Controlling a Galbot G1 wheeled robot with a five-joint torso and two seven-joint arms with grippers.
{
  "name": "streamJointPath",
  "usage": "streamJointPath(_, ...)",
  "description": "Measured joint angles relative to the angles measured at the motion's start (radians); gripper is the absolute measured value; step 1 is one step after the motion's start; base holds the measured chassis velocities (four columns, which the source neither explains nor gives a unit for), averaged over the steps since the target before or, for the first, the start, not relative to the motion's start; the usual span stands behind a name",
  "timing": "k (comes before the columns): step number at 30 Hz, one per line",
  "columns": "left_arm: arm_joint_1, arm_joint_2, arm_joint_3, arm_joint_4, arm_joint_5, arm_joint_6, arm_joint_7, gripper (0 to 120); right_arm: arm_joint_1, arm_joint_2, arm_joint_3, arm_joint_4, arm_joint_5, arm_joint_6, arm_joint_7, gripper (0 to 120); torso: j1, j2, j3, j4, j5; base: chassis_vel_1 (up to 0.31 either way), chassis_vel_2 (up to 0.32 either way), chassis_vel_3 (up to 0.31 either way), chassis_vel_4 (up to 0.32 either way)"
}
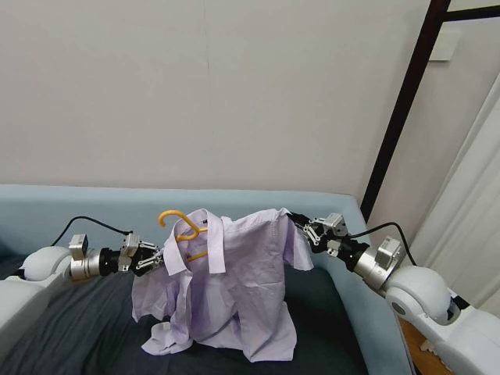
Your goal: Pick up the clothes from the sofa and hang them on the clothes hanger.
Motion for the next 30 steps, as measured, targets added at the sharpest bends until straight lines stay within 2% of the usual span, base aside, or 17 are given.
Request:
streamJointPath(4,-0.003,-0.005,0.000,0.005,0.001,0.000,0.004,1,-0.005,-0.001,0.000,0.008,0.004,-0.003,0.049,0,0.000,0.000,0.000,0.0000,0.0000,0.000,0.000,0.000,0.000)
streamJointPath(7,-0.011,-0.008,0.000,0.010,0.001,0.000,0.005,1,-0.020,-0.007,0.000,0.021,-0.002,-0.044,0.098,14,0.000,0.000,0.000,0.0000,0.0000,0.000,0.000,0.000,0.000)
streamJointPath(8,-0.011,-0.008,0.000,0.010,0.001,0.000,0.005,1,-0.020,-0.007,0.000,0.021,-0.002,-0.044,0.098,14,0.000,0.000,0.000,0.0000,0.0000,0.000,0.000,0.000,0.000)
streamJointPath(12,-0.023,-0.010,0.001,0.018,-0.003,0.000,0.005,1,-0.052,-0.033,0.012,0.087,0.006,-0.222,0.218,32,0.000,0.000,0.000,-0.0001,0.0000,0.000,0.000,0.000,0.000)
streamJointPath(16,-0.024,-0.010,0.001,0.021,-0.004,0.000,0.006,1,-0.055,-0.042,0.022,0.097,0.008,-0.249,0.228,40,0.000,0.000,0.000,-0.0001,0.0000,0.000,0.000,0.000,0.000)
streamJointPath(17,-0.024,-0.009,0.001,0.024,-0.005,0.000,0.006,1,-0.054,-0.049,0.032,0.096,0.013,-0.225,0.191,47,0.000,0.000,0.000,-0.0001,0.0001,0.000,0.000,0.000,0.000)
streamJointPath(20,-0.021,-0.008,0.001,0.025,-0.003,-0.001,0.006,1,-0.021,-0.060,0.040,0.056,0.018,-0.033,-0.057,60,0.000,0.000,0.000,-0.0002,0.0002,0.000,0.000,0.000,0.000)
streamJointPath(21,-0.021,-0.008,0.001,0.025,-0.003,-0.001,0.006,1,-0.021,-0.060,0.040,0.056,0.018,-0.033,-0.057,60,0.000,0.000,0.000,-0.0002,0.0002,0.000,0.000,0.000,0.000)
streamJointPath(23,-0.018,-0.007,0.007,0.014,0.001,-0.001,0.006,1,0.020,-0.067,0.022,0.047,0.002,0.038,-0.168,70,0.000,0.000,0.000,0.0003,-0.0001,0.000,0.000,0.000,0.000)
streamJointPath(25,-0.024,-0.005,0.029,0.007,0.010,0.000,0.003,1,0.059,-0.073,-0.009,0.048,-0.003,0.049,-0.201,81,0.000,0.000,0.000,0.0001,0.0000,0.000,0.000,0.000,0.000)
streamJointPath(26,-0.024,-0.005,0.029,0.007,0.010,0.000,0.003,1,0.059,-0.073,-0.009,0.048,-0.003,0.049,-0.201,81,0.000,0.000,0.000,0.0001,0.0000,0.000,0.000,0.000,0.000)
streamJointPath(30,-0.055,-0.025,0.073,0.019,0.031,0.000,0.002,1,0.105,-0.066,-0.068,0.031,-0.032,0.026,-0.241,97,0.000,0.000,0.000,0.0002,0.0001,0.000,0.000,0.000,0.000)
